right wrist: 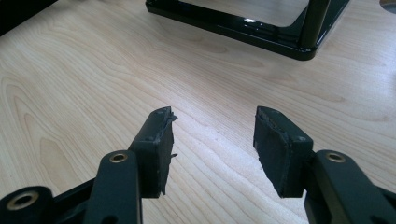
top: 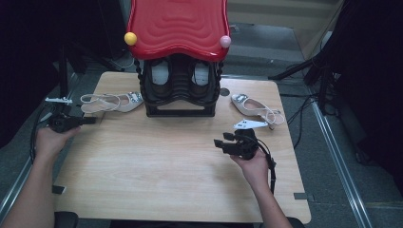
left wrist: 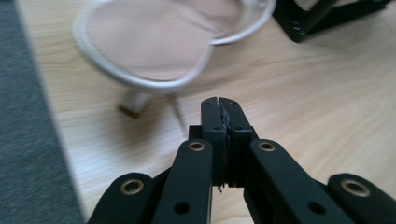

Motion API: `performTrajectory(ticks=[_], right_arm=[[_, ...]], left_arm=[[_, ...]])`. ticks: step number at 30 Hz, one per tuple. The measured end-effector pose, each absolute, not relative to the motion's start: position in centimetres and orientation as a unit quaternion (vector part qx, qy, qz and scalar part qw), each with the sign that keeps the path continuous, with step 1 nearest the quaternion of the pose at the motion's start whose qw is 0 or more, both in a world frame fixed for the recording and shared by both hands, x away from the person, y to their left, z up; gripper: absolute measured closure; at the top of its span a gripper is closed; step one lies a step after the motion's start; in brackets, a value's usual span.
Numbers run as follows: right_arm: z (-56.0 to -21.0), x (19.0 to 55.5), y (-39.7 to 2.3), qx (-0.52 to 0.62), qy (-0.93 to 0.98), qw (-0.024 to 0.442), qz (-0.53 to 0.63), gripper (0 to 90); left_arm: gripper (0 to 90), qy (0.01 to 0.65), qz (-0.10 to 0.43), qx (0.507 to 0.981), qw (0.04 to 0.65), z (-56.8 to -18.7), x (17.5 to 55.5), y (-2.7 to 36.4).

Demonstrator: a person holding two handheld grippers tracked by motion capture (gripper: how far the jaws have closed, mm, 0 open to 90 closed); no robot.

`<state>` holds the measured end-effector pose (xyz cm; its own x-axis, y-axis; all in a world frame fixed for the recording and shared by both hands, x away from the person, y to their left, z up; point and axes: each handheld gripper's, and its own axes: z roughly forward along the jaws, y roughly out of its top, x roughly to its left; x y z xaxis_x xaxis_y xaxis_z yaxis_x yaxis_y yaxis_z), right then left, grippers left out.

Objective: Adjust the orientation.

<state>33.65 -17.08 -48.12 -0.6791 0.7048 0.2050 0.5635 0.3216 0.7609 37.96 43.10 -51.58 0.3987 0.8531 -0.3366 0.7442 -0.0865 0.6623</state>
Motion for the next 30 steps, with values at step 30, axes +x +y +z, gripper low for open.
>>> performTrajectory(ticks=[30], right_arm=[[-48.5,32.6,-18.4,0.412,0.803,0.089,0.422,48.8]], left_arm=[[90.0,0.594,0.088,0.706,0.376,-53.6,40.8,45.2]])
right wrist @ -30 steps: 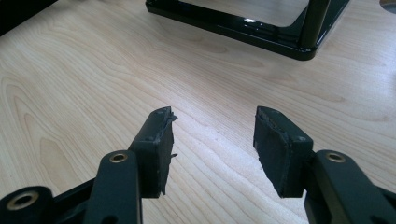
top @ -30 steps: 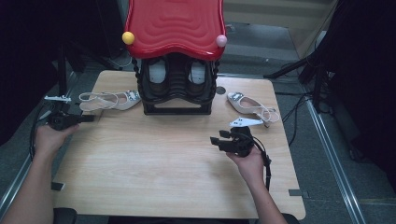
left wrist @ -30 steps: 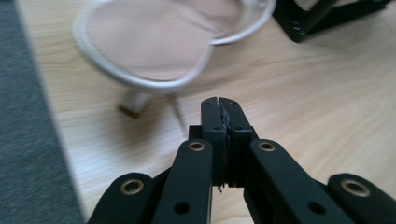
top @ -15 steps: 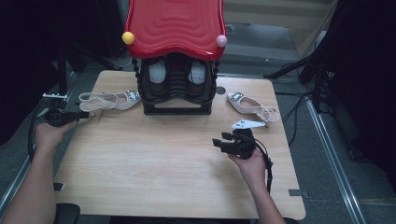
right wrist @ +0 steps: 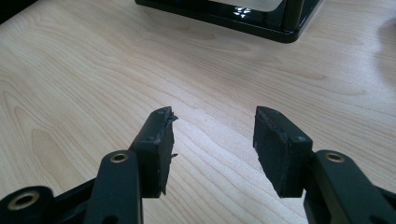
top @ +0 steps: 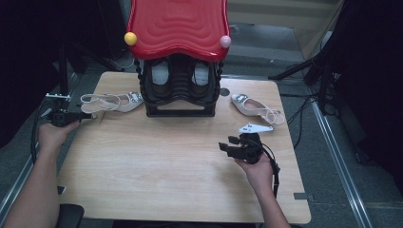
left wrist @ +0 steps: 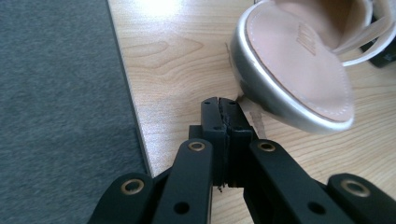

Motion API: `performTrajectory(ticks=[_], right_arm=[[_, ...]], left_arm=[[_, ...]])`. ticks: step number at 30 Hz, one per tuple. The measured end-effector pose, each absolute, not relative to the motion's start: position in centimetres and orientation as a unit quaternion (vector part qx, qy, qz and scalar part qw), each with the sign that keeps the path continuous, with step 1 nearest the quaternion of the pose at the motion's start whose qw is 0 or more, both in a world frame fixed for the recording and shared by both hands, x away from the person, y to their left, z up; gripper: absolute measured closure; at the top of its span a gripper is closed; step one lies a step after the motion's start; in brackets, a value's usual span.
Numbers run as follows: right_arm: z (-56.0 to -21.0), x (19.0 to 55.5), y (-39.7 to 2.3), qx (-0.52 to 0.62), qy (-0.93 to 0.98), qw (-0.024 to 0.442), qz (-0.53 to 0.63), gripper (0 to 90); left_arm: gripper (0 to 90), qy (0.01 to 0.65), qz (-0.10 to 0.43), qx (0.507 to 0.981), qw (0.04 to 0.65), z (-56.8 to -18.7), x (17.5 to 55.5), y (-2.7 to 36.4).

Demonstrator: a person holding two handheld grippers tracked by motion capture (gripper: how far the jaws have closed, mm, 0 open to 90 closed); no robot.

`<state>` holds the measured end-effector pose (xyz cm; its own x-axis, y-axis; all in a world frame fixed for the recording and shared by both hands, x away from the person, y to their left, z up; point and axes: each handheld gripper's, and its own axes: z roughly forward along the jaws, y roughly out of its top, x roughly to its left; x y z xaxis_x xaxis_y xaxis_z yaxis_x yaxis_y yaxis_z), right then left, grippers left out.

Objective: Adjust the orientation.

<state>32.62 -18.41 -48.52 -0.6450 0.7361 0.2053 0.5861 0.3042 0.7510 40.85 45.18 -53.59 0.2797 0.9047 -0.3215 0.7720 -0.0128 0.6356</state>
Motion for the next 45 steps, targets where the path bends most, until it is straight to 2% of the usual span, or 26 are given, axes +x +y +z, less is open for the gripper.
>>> performTrajectory(ticks=[16,29,45], right_arm=[[-48.4,32.6,-18.5,0.410,0.801,0.092,0.426,49.0],[-48.1,32.7,-18.6,0.406,0.802,0.094,0.429,49.1],[-48.1,33.2,-18.2,0.402,0.804,0.092,0.428,49.3]], left_arm=[[90.0,0.569,0.056,0.729,0.376,-53.2,40.3,43.4],[90.0,0.548,0.036,0.747,0.376,-52.7,39.5,40.5],[88.4,0.558,0.021,0.734,0.385,-51.6,39.2,37.6]])
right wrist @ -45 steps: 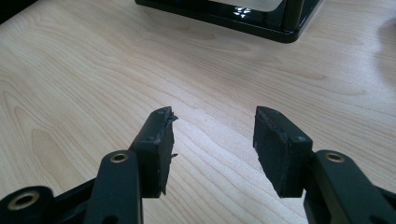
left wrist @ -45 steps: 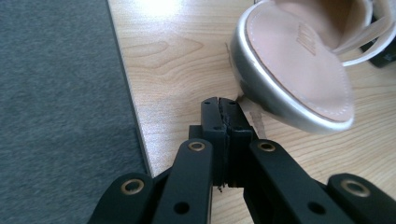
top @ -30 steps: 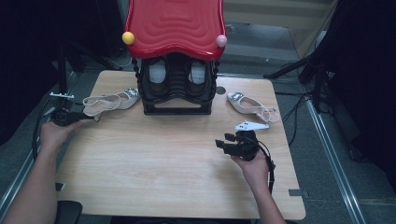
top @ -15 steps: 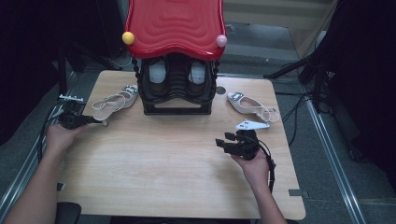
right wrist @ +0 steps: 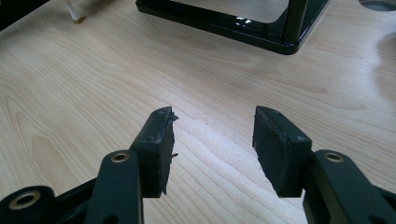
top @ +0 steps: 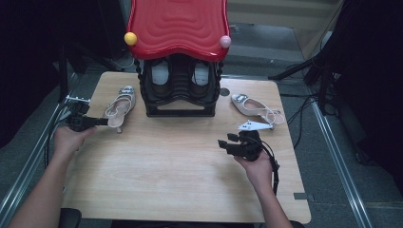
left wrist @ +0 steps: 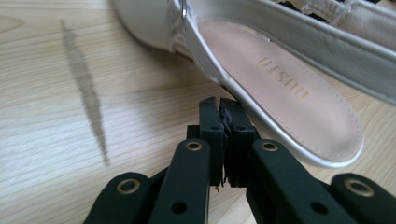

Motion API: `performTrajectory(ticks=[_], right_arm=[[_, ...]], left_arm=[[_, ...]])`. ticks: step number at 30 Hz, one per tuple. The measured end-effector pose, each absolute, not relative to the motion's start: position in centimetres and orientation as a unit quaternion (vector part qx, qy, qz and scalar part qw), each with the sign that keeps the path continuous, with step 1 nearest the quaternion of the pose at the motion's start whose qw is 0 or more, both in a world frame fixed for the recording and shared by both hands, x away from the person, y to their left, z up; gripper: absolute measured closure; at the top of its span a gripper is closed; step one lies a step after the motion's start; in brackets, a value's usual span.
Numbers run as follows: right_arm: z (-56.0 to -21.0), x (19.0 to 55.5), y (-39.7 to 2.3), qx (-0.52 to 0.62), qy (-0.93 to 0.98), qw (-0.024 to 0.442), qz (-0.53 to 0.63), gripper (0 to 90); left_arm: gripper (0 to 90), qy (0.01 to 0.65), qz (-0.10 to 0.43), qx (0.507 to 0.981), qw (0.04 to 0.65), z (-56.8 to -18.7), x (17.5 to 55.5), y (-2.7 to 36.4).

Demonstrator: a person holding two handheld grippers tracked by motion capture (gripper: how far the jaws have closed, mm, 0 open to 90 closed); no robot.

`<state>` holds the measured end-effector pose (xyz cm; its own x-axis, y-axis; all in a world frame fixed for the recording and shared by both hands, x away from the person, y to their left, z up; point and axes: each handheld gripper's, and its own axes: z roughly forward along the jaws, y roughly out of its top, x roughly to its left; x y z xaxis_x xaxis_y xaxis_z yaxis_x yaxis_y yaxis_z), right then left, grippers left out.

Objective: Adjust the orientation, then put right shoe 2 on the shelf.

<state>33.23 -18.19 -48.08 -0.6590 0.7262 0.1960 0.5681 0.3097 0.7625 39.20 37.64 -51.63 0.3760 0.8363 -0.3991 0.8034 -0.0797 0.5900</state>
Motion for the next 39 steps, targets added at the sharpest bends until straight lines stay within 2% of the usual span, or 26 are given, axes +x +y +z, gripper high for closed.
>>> performTrajectory(ticks=[7,13,17,23,39], right_arm=[[-48.1,33.3,-18.1,0.401,0.805,0.093,0.427,49.3],[-48.1,33.4,-18.1,0.402,0.806,0.093,0.425,49.3],[-48.1,33.3,-18.0,0.401,0.807,0.093,0.424,49.3],[-48.2,33.4,-17.9,0.400,0.808,0.095,0.422,49.3],[-48.2,33.5,-17.7,0.399,0.810,0.091,0.420,49.2]], left_arm=[[80.6,0.569,0.020,0.729,0.380,-51.5,39.2,37.7],[62.0,0.579,0.027,0.715,0.392,-50.3,39.1,38.5],[55.6,0.576,0.036,0.716,0.392,-49.3,39.1,38.7],[51.1,0.575,0.042,0.715,0.396,-48.3,39.5,38.8],[49.0,0.587,0.033,0.715,0.379,-47.1,40.9,38.7]])
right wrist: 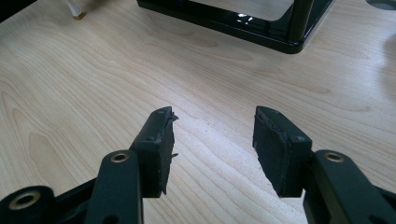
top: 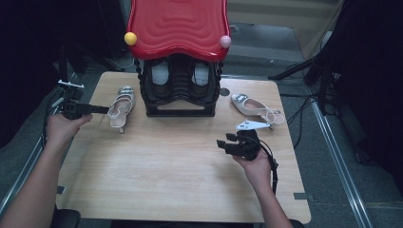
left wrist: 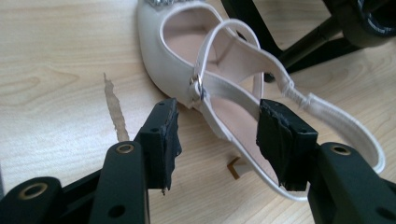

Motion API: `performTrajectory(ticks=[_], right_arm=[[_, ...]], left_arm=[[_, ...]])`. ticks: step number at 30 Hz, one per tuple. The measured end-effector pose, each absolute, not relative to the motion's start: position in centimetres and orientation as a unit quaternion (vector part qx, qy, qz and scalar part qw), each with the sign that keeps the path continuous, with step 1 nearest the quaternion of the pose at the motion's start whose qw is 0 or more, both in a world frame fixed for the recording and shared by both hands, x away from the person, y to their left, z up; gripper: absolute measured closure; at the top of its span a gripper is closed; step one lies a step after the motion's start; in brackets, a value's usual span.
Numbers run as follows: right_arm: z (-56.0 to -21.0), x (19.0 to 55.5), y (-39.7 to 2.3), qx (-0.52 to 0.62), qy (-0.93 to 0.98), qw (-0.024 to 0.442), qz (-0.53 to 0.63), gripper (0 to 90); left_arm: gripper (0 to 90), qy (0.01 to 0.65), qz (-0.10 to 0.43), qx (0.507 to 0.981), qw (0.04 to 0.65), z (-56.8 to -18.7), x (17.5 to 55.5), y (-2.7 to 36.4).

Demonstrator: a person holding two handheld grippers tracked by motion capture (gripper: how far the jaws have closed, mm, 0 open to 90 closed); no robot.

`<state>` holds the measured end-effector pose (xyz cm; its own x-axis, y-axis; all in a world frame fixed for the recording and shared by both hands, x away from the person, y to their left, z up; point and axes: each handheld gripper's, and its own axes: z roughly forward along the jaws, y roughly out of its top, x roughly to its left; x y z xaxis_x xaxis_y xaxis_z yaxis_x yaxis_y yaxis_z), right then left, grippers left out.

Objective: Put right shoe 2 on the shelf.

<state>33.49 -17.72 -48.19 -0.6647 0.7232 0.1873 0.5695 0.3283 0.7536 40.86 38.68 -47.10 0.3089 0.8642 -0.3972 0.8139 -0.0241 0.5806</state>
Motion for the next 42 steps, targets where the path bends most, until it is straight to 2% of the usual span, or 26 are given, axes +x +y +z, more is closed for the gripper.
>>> performTrajectory(ticks=[14,17,21,26,32,39,42], right_arm=[[-48.2,33.5,-17.9,0.402,0.808,0.093,0.422,49.0],[-48.1,33.5,-17.9,0.400,0.808,0.093,0.422,49.0],[-48.1,33.5,-17.9,0.400,0.808,0.093,0.422,49.0],[-48.2,33.5,-17.9,0.399,0.809,0.094,0.421,49.1],[-48.1,33.4,-17.8,0.398,0.810,0.095,0.420,49.0],[-48.1,33.4,-17.9,0.399,0.809,0.095,0.420,49.0],[-48.1,33.4,-17.9,0.398,0.810,0.095,0.420,49.0]], left_arm=[[50.8,0.596,0.033,0.720,0.353,-46.2,43.5,36.2],[51.0,0.597,0.032,0.739,0.310,-46.6,44.2,36.2],[51.4,0.604,0.033,0.743,0.285,-46.9,45.0,36.0],[51.7,0.621,0.012,0.734,0.275,-47.5,46.0,35.9],[53.9,0.643,0.013,0.726,0.242,-47.9,47.1,34.9],[62.6,0.655,0.012,0.722,0.221,-48.6,47.7,34.8],[72.9,0.664,0.015,0.716,0.216,-48.6,47.7,35.0]])
